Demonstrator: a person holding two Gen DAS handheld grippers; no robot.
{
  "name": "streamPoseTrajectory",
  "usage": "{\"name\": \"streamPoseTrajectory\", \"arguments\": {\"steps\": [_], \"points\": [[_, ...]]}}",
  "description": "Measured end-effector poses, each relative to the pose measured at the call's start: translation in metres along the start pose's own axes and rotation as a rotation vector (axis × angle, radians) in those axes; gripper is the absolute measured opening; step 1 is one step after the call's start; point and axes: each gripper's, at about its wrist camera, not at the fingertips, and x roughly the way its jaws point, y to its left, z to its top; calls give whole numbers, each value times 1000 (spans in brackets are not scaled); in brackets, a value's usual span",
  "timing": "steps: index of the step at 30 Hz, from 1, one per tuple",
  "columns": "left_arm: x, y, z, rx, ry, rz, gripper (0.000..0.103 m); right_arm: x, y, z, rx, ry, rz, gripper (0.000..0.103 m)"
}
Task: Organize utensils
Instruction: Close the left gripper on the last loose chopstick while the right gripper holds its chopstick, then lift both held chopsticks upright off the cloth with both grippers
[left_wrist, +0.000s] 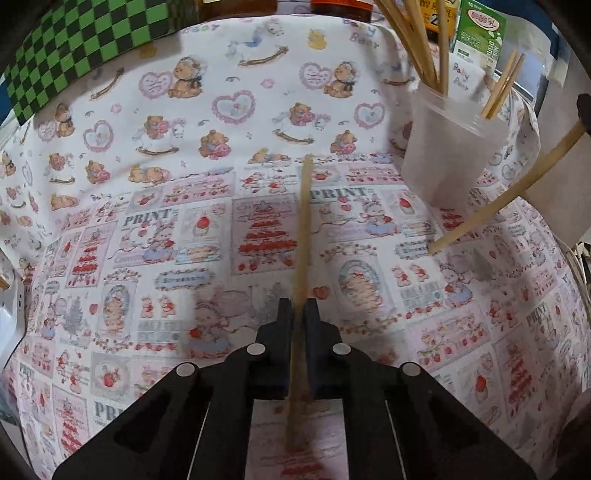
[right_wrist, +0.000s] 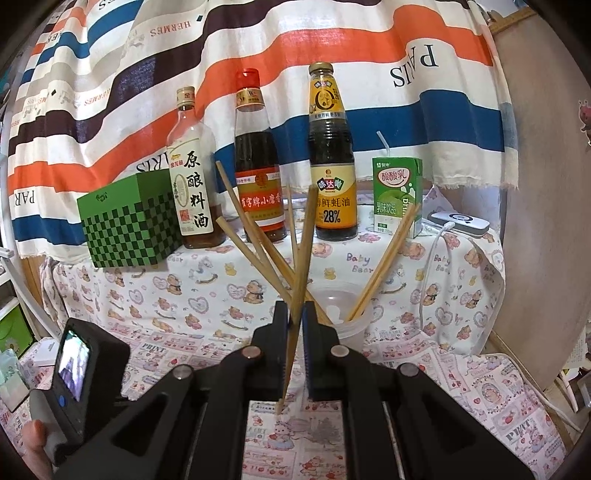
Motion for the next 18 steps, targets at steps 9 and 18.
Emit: {"name": "streamPoseTrajectory", "arguments": {"steps": [9,18], "points": [[-81,32,-2,-83,-334,-45,5,0,-2,1,16,11,10,7],[-133,69,-5,-204,-527,1,5,-23,1,9,-12,-72,37,6]]}}
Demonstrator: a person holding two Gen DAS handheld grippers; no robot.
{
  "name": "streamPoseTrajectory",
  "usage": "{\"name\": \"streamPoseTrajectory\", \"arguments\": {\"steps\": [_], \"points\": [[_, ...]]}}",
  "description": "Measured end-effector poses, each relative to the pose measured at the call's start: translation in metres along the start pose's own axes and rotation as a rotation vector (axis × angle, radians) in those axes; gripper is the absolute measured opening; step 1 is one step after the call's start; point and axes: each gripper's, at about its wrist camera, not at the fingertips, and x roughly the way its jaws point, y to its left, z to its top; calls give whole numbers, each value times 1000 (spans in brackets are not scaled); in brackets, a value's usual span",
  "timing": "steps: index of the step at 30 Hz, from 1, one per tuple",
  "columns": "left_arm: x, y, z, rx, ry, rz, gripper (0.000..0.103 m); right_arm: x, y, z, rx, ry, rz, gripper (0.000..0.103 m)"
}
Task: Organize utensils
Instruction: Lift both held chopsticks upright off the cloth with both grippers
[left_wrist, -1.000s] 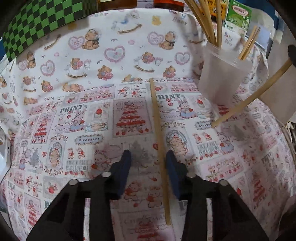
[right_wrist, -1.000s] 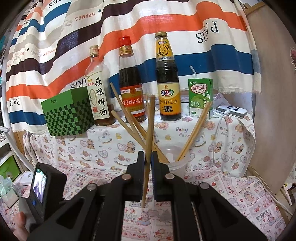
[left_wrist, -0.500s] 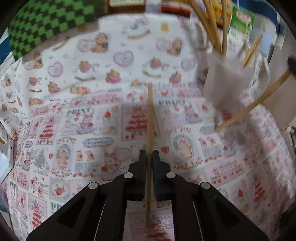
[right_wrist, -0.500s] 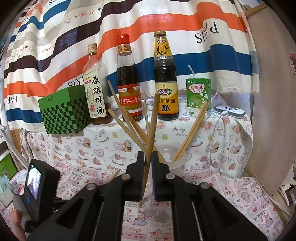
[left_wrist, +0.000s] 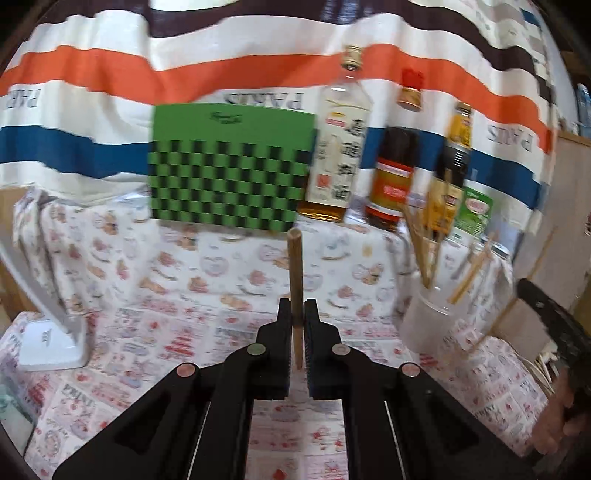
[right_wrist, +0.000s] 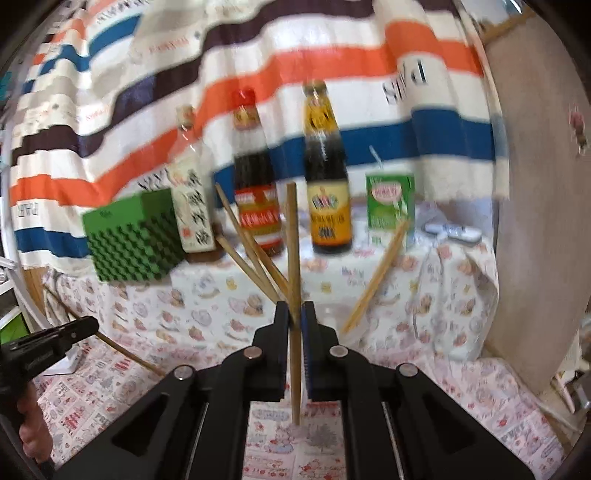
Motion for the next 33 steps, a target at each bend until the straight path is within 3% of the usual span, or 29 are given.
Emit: {"name": "streamPoseTrajectory", "arguments": {"steps": [2,5,7,13,23,33], "points": [[1,4,2,6,18,20,5,1,3,0,-14,7,-5,6],[4,2,2,39,32,130,5,5,3,-2,0,37,20,6],[4,1,0,59,32,162,5,4,3,-1,7,35,29,6],[-6,-1,1,68,-8,148,5,-3,3,1,6,3,42,6],[-15,2,5,48,-24,119,5,14,9,-8,-20,96,63,6],[13,-1,-6,59,71,117,5,25,14,-15,-59,141,37,7]]}}
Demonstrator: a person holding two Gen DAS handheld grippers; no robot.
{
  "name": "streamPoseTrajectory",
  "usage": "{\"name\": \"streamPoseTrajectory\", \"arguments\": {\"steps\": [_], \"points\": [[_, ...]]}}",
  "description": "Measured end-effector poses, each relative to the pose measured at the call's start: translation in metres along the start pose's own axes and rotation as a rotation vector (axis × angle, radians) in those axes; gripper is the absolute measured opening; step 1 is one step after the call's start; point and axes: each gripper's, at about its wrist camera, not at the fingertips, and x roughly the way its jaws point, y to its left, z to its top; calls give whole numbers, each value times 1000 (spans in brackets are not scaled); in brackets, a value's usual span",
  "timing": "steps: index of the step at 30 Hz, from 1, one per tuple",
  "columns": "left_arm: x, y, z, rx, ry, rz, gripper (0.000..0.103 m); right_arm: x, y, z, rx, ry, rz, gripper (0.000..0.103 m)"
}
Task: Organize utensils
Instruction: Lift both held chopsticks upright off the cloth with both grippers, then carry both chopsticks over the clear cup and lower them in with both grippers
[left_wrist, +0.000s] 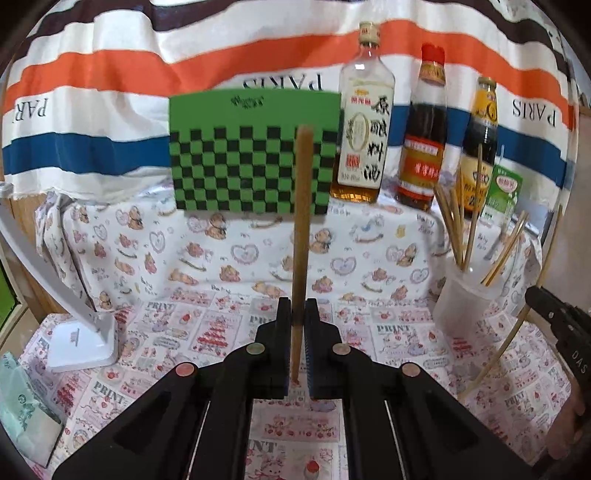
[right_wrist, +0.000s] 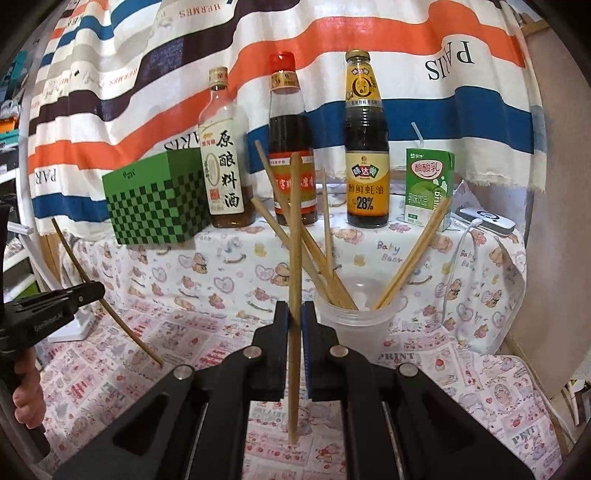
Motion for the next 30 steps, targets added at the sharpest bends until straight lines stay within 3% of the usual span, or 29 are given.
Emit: {"name": "streamPoseTrajectory", "arguments": {"steps": [4,10,15,18,22,30], "points": [[20,-3,-7,4,75,22,6,9,1,-3,-13,45,-13,7],[32,-11,-15,43,125,44,6,16,-1,-5,-14,77,-18,8],[22,-11,-14,43,21,43,6,8,-3,-3,8,44,-14,7],[13,-7,-8,9,4,-13,6,-7,-4,3,13,-29,-15,7],[1,-16,10,8,-30,-36,6,-21,-5,18,14,-85,25,7],[-12,-68,59,69,-35,-199,6,-33,-25,64,41,-202,1,7]]}}
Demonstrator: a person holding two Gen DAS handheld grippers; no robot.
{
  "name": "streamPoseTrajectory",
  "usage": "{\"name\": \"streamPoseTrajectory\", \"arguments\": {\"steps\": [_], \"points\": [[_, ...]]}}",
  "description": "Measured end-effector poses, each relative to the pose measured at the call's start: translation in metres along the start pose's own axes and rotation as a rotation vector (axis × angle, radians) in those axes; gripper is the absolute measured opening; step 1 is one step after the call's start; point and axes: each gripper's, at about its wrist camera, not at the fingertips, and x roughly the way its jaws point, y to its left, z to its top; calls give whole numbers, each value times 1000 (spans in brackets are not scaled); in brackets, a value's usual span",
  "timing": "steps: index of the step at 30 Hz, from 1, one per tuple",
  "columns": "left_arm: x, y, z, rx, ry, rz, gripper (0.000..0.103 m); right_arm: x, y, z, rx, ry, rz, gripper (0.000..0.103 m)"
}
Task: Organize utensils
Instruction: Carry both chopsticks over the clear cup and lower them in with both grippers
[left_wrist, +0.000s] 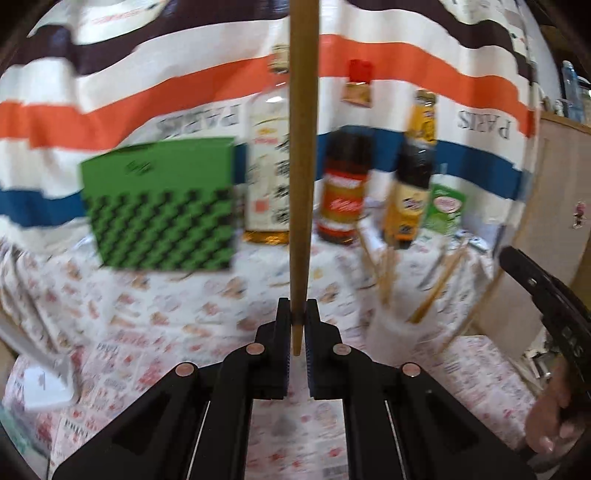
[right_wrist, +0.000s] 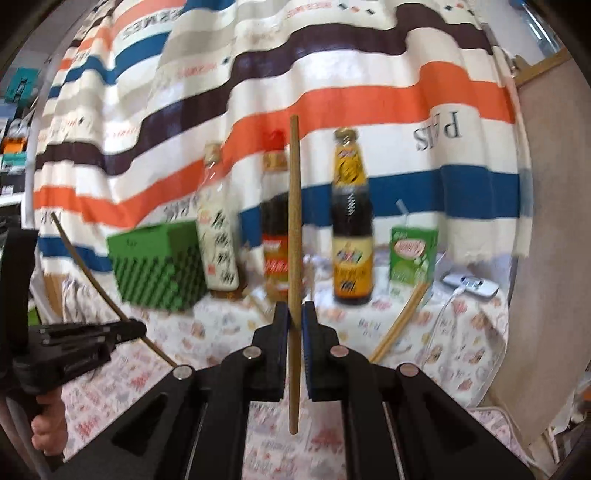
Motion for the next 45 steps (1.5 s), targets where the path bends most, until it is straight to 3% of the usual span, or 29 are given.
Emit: {"name": "streamPoseTrajectory", "arguments": {"steps": [4,7,11,14,18,20,25,34,37,43,45], "points": [[7,-25,24,37,13,-135,6,8,-16,19,40,-36,-30,7],[14,-44,37,75,4,-194,6,17,-27,23,64,-54,-52,7],[32,-64,44,112,40,-237,6,38,-38,13,83,-46,-72,7],[47,-72,46,124,56,-227,6,56,-42,1,88,-18,-102,7],[65,-74,46,92,61,-307,6,77,-45,-15,85,54,-111,7],[75,-74,44,95,63,-287,6,83,-48,-18,89,93,-97,7],[107,-78,30,108,155,-301,6,91,-60,-18,138,149,-72,7],[137,-87,13,128,207,-243,7,111,-75,-24,188,257,-42,7],[149,-85,10,98,237,-266,7,118,-80,-28,234,316,-6,7],[158,-82,9,79,240,-284,7,123,-95,-29,304,363,23,8],[151,-82,7,97,229,-278,12,124,-101,-29,333,375,29,12]]}}
